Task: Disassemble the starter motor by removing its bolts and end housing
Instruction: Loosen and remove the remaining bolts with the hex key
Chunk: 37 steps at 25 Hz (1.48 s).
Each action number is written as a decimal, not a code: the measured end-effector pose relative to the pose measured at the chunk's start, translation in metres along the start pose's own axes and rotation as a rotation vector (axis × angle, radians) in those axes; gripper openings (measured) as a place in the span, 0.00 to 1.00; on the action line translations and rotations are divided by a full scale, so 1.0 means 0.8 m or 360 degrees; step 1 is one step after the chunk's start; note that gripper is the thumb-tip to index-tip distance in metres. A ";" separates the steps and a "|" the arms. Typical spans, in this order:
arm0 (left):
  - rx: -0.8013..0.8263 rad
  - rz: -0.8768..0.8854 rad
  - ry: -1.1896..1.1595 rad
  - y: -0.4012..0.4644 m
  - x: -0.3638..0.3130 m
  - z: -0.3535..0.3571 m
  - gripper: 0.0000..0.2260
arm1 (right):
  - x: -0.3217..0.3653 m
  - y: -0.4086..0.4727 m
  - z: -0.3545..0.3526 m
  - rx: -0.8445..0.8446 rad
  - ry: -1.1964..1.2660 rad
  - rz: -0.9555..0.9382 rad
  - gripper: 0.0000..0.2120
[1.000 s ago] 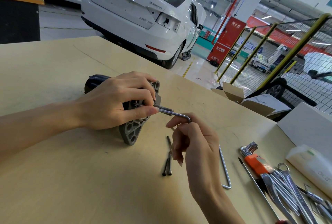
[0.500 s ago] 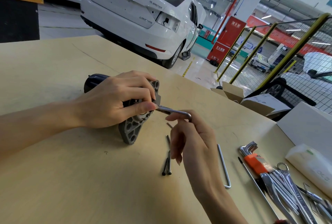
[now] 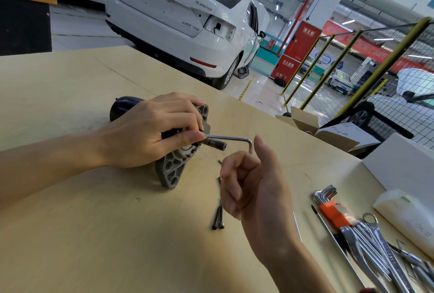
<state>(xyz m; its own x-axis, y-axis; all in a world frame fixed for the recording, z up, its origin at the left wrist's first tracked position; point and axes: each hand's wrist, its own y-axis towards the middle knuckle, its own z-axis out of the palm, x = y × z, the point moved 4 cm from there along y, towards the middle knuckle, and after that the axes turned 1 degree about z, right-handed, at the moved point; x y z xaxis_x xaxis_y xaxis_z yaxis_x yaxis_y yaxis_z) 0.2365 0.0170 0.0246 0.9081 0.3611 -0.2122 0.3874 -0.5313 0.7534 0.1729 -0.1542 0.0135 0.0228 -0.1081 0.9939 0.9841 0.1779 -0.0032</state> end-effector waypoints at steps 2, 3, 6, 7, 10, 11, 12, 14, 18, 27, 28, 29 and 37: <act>-0.0006 0.0003 0.0007 0.000 0.000 0.000 0.13 | -0.004 0.003 -0.003 -0.0074 -0.0018 0.0043 0.30; -0.0008 0.0006 0.0010 0.000 0.000 0.000 0.14 | -0.005 0.003 -0.004 -0.0109 -0.0017 0.0045 0.30; -0.0008 0.0021 0.0016 0.000 0.000 0.000 0.14 | -0.003 0.004 -0.010 -0.0138 -0.0014 0.0016 0.27; -0.0009 0.0024 0.0018 0.000 0.000 0.000 0.14 | -0.002 0.003 -0.011 -0.0112 -0.0014 0.0020 0.27; -0.0017 0.0031 0.0023 0.000 -0.001 0.000 0.14 | -0.004 0.002 -0.005 0.0047 -0.0061 0.0091 0.32; -0.0019 0.0028 0.0022 0.000 -0.001 0.000 0.14 | -0.005 0.001 -0.002 0.0106 -0.0081 0.0129 0.34; -0.0018 0.0026 0.0020 0.000 -0.001 0.000 0.15 | -0.006 0.000 0.000 0.0156 -0.0096 0.0160 0.36; -0.0019 0.0026 0.0020 0.000 -0.001 -0.001 0.15 | -0.007 -0.001 0.003 0.0216 -0.0105 0.0174 0.37; -0.0006 0.0031 0.0033 0.000 -0.001 -0.001 0.13 | -0.004 0.000 0.002 0.0213 -0.0030 0.0127 0.34; 0.0017 0.0051 0.0066 0.000 -0.003 0.000 0.13 | -0.005 0.003 -0.001 0.0261 0.0021 0.0217 0.30; 0.0020 0.0055 0.0068 0.001 -0.003 -0.001 0.13 | -0.004 0.003 -0.001 0.0255 0.0019 0.0226 0.29; 0.0020 0.0058 0.0070 0.000 -0.003 -0.001 0.13 | -0.004 0.004 -0.002 0.0244 0.0015 0.0230 0.28; 0.0048 0.0049 0.0062 0.000 -0.002 -0.001 0.14 | 0.006 -0.002 -0.008 0.0030 -0.0609 -0.0121 0.21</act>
<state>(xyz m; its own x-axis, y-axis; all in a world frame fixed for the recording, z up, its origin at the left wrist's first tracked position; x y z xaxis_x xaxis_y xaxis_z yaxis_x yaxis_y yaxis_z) 0.2352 0.0170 0.0251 0.9130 0.3735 -0.1643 0.3644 -0.5654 0.7399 0.1723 -0.1613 0.0174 -0.1210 0.2504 0.9606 0.9769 0.2019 0.0704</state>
